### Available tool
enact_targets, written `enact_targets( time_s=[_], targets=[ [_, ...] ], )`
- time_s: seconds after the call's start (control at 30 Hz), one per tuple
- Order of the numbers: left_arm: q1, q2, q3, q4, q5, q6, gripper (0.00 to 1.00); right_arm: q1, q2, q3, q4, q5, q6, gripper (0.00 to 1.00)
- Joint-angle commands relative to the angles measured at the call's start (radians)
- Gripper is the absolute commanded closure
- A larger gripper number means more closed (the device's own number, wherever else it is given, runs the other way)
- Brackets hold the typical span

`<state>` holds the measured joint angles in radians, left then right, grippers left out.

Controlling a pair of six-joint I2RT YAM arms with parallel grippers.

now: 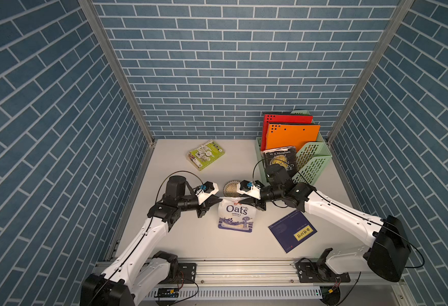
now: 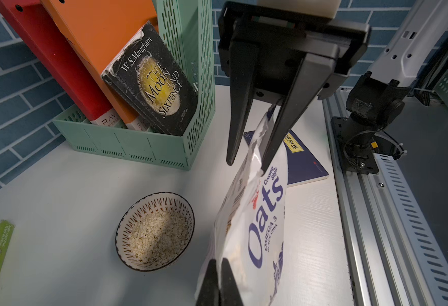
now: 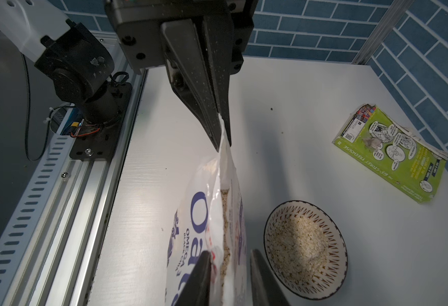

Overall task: Pour the oats into the breakfast bowl
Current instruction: Close the oats bag at the center of the board.

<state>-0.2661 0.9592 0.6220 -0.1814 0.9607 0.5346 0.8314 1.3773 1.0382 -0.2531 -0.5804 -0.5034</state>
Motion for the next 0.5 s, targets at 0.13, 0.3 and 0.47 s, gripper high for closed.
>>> enact_targets(
  time_s=[0.13,0.3,0.47],
  targets=[
    [0.005,-0.01,0.0,0.029,0.003,-0.002,1.0,0.011,0.012,0.042,-0.001,-0.016,-0.007,1.0],
    [0.005,-0.01,0.002,0.029,0.003,-0.001,1.0,0.011,-0.003,0.046,-0.002,-0.011,0.003,1.0],
    [0.005,-0.011,0.003,0.029,0.004,-0.001,1.0,0.035,0.007,0.056,0.023,0.001,0.023,0.78]
  ],
)
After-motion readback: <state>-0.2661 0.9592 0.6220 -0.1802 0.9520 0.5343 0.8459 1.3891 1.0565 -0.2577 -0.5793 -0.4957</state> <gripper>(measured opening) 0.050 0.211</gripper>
